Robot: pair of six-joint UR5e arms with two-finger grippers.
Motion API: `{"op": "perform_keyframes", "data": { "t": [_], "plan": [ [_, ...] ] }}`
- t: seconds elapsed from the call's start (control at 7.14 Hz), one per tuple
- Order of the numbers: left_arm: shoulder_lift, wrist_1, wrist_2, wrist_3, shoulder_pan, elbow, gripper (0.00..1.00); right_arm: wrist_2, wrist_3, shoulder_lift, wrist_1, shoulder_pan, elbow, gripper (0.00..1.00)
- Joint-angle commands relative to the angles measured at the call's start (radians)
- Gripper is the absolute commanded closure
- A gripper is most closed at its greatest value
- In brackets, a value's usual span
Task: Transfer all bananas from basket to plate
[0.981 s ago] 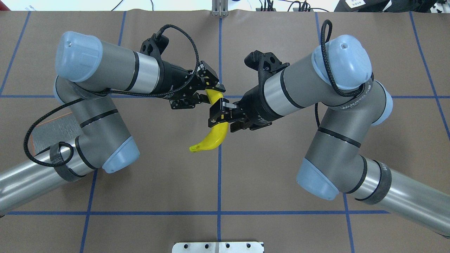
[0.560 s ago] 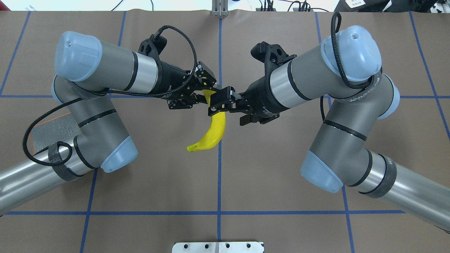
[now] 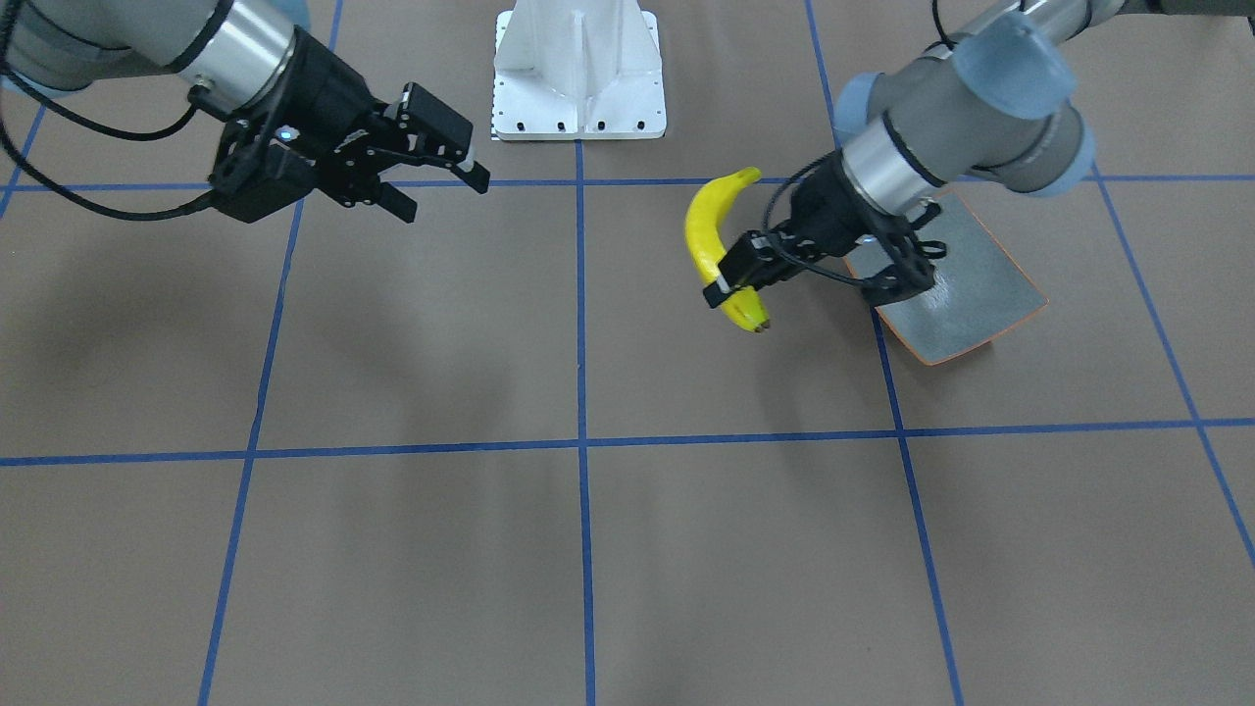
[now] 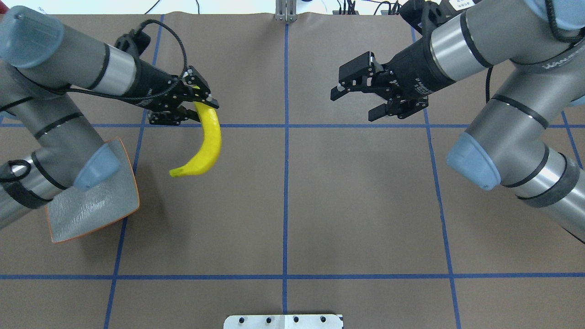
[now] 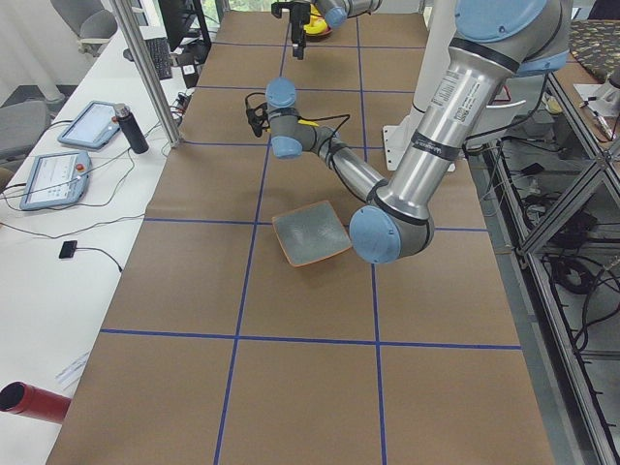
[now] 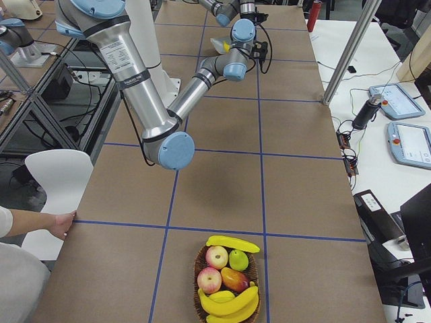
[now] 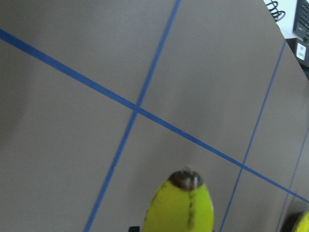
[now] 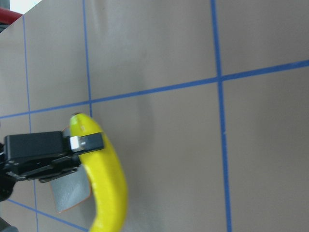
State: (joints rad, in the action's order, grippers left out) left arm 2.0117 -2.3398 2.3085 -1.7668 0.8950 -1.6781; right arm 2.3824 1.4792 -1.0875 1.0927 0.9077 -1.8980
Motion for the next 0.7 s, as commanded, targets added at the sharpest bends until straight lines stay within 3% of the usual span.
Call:
{"op": "perform_keyframes", "data": {
  "t": [0.0,0.28,0.56],
  "plan": [
    [-0.165,0.004,0.092,0.216,0.122,-0.006,1.00,0.003,-0.111,-0.057,0.007,0.069,0.017,0.00],
    [-0.319,0.004,0.082,0.425,0.133,-0.005,1.00,0.004,-0.199,-0.086,0.009,0.098,0.054,0.00],
    [-0.399,0.004,0.080,0.460,0.116,-0.006,1.00,0.004,-0.237,-0.092,0.009,0.112,0.083,0.00]
  ]
}}
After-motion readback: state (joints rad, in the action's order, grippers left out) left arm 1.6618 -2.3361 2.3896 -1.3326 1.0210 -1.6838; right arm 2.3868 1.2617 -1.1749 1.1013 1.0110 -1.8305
